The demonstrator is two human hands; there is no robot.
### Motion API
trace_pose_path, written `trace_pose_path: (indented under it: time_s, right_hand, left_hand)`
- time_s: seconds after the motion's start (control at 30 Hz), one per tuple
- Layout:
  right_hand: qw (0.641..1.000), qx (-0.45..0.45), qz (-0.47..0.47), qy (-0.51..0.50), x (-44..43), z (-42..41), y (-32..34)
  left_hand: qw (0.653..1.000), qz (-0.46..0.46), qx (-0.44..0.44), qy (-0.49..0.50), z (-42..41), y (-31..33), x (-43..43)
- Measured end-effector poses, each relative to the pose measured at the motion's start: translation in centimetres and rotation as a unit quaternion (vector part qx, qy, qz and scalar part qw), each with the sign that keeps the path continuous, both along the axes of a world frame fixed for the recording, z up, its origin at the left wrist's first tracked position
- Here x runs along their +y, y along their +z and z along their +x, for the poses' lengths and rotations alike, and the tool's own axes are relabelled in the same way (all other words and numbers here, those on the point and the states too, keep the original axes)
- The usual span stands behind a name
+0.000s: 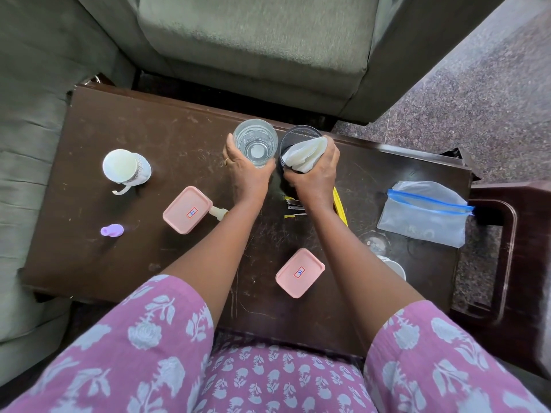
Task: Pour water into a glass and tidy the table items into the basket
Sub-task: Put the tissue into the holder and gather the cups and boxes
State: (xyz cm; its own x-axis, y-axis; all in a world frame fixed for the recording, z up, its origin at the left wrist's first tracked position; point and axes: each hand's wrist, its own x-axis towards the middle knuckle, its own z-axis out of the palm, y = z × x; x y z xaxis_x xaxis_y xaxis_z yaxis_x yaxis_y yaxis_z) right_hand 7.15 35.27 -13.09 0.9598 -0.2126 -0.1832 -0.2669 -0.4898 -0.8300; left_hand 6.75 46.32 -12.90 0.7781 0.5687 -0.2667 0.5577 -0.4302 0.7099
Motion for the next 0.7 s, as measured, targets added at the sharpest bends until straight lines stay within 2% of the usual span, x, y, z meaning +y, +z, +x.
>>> trace_pose_path:
  time_s: [0.33,0.47,0.57,0.7]
  right_hand:
    - [1.000,0.014,0.014,-0.001,0.1,-0.3,0.2]
    - [0.999,0.036,0.011,-0.008,-0.5,-1.6,0.5]
    - [0.999,0.025,-0.025,-0.019,-1.3,-3.6,1.0]
    - [0.989,0.020,-0.130,-0.068,-3.7,-6.5,1.2]
  left_hand:
    - [1.000,0.013,-0.003,-0.009,-0.2,-0.2,-0.2]
    - [0.999,0.006,-0.003,0.046,-1.3,-0.1,-1.5]
    - [0.996,-0.006,-0.043,0.084,-3.2,0.2,-4.1]
    - [0.994,-0.018,-0.092,0.058,-6.4,0.4,-8.3]
